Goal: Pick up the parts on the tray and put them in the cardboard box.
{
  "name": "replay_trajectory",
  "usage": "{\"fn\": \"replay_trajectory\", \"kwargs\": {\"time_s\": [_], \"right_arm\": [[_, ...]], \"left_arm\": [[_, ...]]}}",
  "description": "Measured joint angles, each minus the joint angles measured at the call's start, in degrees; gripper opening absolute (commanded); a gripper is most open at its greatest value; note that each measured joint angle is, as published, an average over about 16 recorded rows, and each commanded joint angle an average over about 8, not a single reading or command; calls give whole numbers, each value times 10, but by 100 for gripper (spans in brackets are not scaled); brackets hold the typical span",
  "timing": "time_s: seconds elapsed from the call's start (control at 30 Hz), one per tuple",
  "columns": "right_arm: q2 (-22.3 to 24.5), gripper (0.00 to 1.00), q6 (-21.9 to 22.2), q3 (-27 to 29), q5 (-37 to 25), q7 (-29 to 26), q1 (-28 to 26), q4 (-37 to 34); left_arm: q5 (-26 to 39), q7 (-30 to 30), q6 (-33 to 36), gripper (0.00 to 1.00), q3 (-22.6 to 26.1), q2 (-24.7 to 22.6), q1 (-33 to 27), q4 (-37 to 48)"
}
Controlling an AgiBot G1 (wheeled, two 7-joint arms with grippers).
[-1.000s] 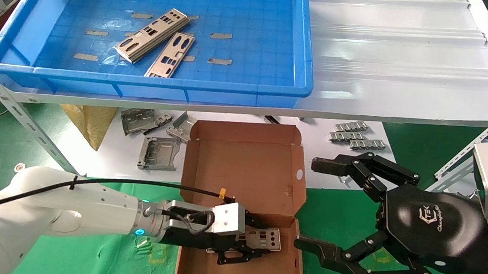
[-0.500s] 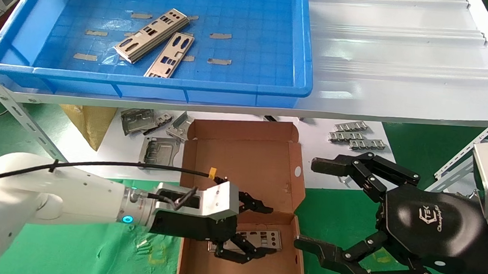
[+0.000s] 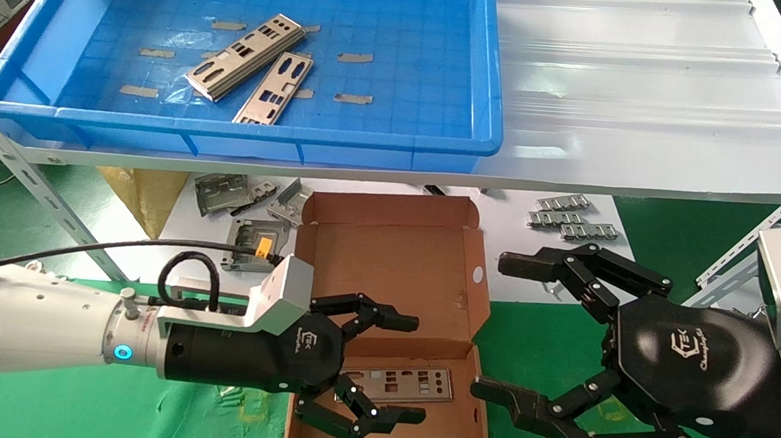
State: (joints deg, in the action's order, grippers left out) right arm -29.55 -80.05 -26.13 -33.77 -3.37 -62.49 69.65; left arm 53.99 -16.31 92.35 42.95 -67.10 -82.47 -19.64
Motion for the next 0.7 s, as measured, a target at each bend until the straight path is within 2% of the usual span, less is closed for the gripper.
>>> {"fn": "replay_trajectory", "kwargs": {"time_s": [0.37,0.7], "right_arm": [[0,100,0,0,0,0,0,0],[0,100,0,0,0,0,0,0]], "left_arm": [[-6,11,-4,100,-11,13,9,-23],[-21,48,-13,100,-48,57,38,-97]]}}
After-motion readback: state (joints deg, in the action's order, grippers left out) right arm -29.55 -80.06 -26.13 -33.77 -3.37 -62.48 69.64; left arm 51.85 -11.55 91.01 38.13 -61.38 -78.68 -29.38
